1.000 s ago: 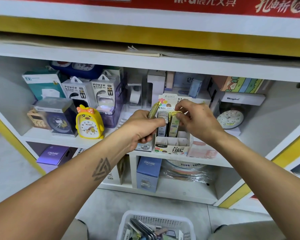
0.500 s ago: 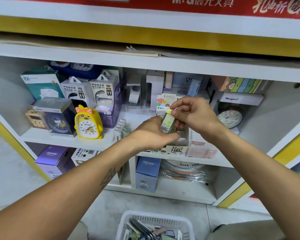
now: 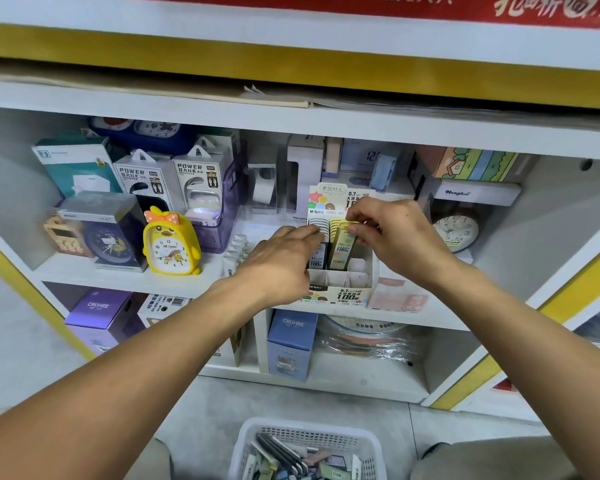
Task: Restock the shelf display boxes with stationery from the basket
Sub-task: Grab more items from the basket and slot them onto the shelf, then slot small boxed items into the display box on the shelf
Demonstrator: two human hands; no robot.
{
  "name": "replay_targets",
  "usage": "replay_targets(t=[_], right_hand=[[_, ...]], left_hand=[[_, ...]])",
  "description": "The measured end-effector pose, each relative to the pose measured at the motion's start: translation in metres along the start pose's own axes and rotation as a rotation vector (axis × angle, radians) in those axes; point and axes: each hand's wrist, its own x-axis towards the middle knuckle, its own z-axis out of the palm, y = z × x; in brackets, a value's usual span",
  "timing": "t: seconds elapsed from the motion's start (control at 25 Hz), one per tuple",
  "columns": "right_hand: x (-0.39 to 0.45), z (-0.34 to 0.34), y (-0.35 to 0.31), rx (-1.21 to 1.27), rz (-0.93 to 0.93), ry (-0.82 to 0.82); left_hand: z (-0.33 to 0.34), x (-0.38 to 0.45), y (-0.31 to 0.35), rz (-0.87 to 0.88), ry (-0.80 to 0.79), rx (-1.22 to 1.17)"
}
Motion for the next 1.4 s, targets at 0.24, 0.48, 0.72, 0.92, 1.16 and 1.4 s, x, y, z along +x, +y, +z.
replay_targets(t=[0.24, 0.48, 0.72, 0.92, 1.16, 1.4], right_hand=[[-0.002, 0.013, 0.006, -0.216, -0.141, -0.146], [-0.008, 0.011, -0.005, -0.214, -0.071, -0.054], [-0.065, 0.043, -0.041, -0.02, 0.059, -0.275], [-0.163, 0.141, -0.026, -0.084, 0.269, -0.765], [-0.284, 0.239, 0.012, -0.008, 0.584, -1.01], [-0.324, 0.278, 0.021, 0.019, 0.658, -0.827]], left_hand=[[0.0, 0.001, 0.0, -0.002, 0.005, -0.005], [-0.001, -0.01, 0.0, 0.032, 0.185, -0.066], [0.041, -0.05, 0.004, -0.017, 0.002, -0.051], [0.142, -0.081, -0.003, 0.061, -0.524, 0.121], [0.27, -0.126, -0.021, -0.09, -0.804, 0.114], [0.337, -0.153, -0.052, -0.078, -0.621, 0.141]])
